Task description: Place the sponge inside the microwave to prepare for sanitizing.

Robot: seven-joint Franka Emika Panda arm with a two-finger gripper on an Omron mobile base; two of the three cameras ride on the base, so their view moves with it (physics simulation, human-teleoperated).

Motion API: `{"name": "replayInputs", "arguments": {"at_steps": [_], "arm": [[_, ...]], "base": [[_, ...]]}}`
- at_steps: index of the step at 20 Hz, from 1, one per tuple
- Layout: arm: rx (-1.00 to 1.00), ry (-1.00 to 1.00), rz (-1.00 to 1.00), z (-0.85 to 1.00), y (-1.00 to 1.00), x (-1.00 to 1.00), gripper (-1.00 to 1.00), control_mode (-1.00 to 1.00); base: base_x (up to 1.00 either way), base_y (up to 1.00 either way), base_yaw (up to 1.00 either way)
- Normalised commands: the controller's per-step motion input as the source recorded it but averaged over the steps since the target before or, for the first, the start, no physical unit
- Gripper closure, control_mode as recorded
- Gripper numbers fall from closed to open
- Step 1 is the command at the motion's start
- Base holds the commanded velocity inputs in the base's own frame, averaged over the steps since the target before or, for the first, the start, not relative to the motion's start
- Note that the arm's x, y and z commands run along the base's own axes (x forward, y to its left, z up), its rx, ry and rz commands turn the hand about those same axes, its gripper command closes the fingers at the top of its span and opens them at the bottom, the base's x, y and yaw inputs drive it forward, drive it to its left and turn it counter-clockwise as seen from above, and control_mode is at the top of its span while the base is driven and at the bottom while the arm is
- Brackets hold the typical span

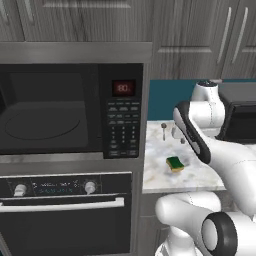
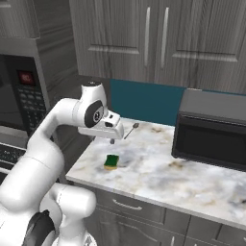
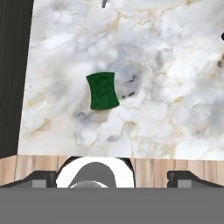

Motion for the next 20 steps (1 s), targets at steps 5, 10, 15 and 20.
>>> {"name": "replayInputs", "arguments": {"at_steps": [5,10,15,20], "arm": [[0.01,-0.07,0.0,-0.35,0.0,0.31,-1.0,-1.0],[0.0,-0.07,0.0,-0.43,0.0,0.36,-1.0,-1.0],[0.0,-0.09,0.0,-0.43,0.04,0.14,-1.0,-1.0],[0.0,-0.15,0.05,-0.32,0.0,0.07,-1.0,-1.0]], "base": [[0.0,0.0,0.0],[0.0,0.0,0.0],[0.0,0.0,0.0],[0.0,0.0,0.0]]}}
